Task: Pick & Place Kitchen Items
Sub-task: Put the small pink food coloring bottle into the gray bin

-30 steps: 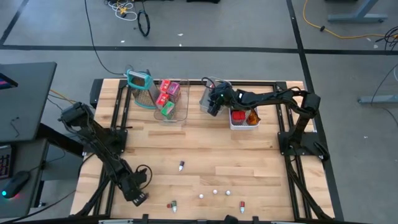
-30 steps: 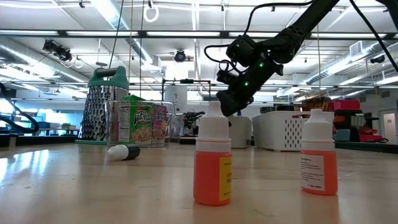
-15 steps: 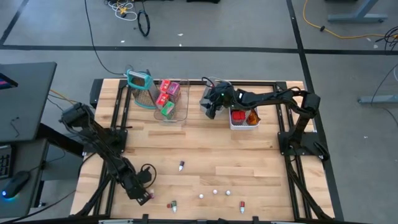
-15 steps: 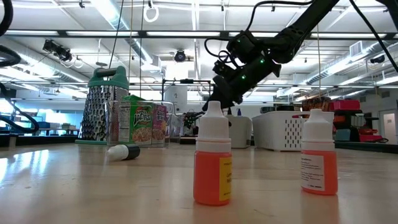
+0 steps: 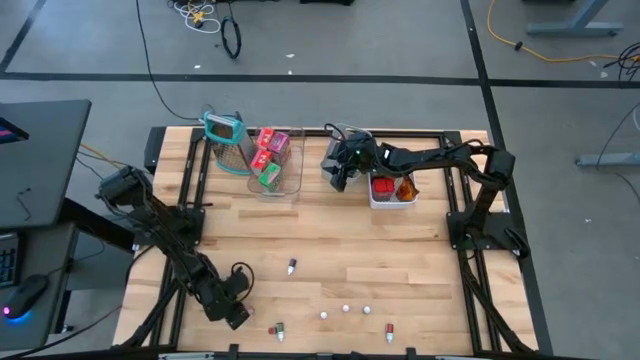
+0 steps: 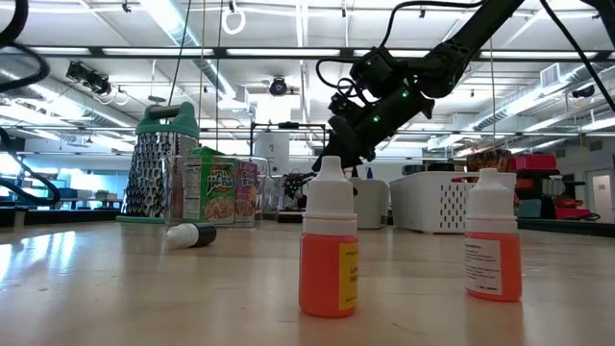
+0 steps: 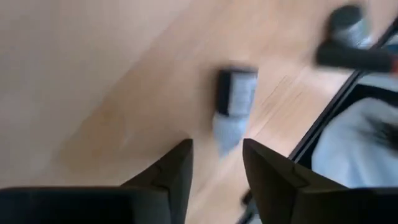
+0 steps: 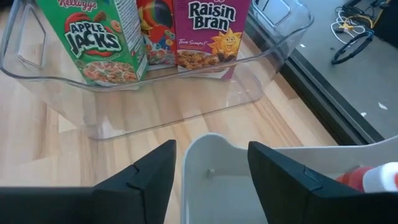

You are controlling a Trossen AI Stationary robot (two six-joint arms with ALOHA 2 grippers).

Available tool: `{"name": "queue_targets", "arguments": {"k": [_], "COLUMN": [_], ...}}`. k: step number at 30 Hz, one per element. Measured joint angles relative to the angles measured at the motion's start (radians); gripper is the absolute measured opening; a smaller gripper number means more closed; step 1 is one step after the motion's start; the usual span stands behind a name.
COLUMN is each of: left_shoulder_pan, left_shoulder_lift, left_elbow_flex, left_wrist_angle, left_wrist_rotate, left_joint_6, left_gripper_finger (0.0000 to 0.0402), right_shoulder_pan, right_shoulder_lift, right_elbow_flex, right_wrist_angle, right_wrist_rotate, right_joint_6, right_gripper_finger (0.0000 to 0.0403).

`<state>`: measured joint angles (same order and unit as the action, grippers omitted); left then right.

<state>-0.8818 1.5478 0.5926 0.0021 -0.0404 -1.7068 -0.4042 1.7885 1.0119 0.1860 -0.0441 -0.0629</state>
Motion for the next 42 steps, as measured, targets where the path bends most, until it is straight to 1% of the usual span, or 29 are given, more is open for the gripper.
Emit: {"name": "queue_targets", "arguments": {"k": [3, 6, 11, 16, 19, 21, 26, 28, 30, 33, 35, 37, 42], "left_shoulder_pan": [0.0, 0.003, 0.004, 0.004, 0.003, 0.003, 0.001, -0.005, -0.011, -0.017, -0.018, -0.015, -0.014], "left_shoulder_lift": [0.001, 0.001, 0.001, 0.005, 0.015, 0.029, 0.053, 0.054, 0.054, 0.056, 0.057, 0.058, 0.058], "left_elbow_flex": [0.0, 0.0, 0.0, 0.0, 0.0, 0.001, 0.003, 0.003, 0.002, 0.002, 0.002, 0.002, 0.002], "left_wrist_angle": [0.015, 0.014, 0.011, 0.008, 0.012, 0.019, 0.021, 0.017, 0.015, 0.008, 0.003, 0.002, 0.0], "left_wrist_rotate": [-0.102, -0.155, -0.172, -0.222, -0.236, -0.24, -0.224, -0.219, -0.218, -0.226, -0.247, -0.277, -0.312], "left_joint_6": [0.068, 0.096, 0.177, 0.41, 0.534, 0.554, 0.545, 0.586, 0.675, 0.822, 0.883, 0.903, 0.894], "left_gripper_finger": [0.0158, 0.016, 0.016, 0.016, 0.016, 0.016, 0.0159, 0.0159, 0.0157, 0.0147, 0.0137, 0.0123, 0.0084], "right_shoulder_pan": [0.0, 0.0, 0.0, 0.0, 0.0, 0.0, 0.0, 0.0, 0.0, 0.0, 0.0, 0.0, 0.0], "right_shoulder_lift": [0.0, 0.0, 0.0, 0.0, 0.0, 0.0, 0.0, 0.0, 0.0, 0.0, 0.0, 0.0, 0.0], "right_elbow_flex": [0.0, 0.0, 0.0, 0.0, 0.0, 0.0, 0.0, 0.0, 0.0, 0.0, 0.0, 0.0, 0.0], "right_wrist_angle": [0.0, 0.0, 0.0, -0.006, -0.019, -0.029, -0.056, -0.066, -0.077, -0.085, -0.085, -0.085, -0.082], "right_wrist_rotate": [-0.001, -0.001, -0.001, -0.001, -0.001, -0.001, 0.0, 0.0, 0.0, 0.0, 0.0, 0.0, 0.0], "right_joint_6": [0.003, 0.023, 0.028, 0.028, 0.028, 0.028, 0.028, 0.028, 0.028, 0.028, 0.028, 0.028, 0.028], "right_gripper_finger": [0.021, 0.021, 0.021, 0.021, 0.021, 0.021, 0.021, 0.021, 0.021, 0.021, 0.021, 0.021, 0.021]}}
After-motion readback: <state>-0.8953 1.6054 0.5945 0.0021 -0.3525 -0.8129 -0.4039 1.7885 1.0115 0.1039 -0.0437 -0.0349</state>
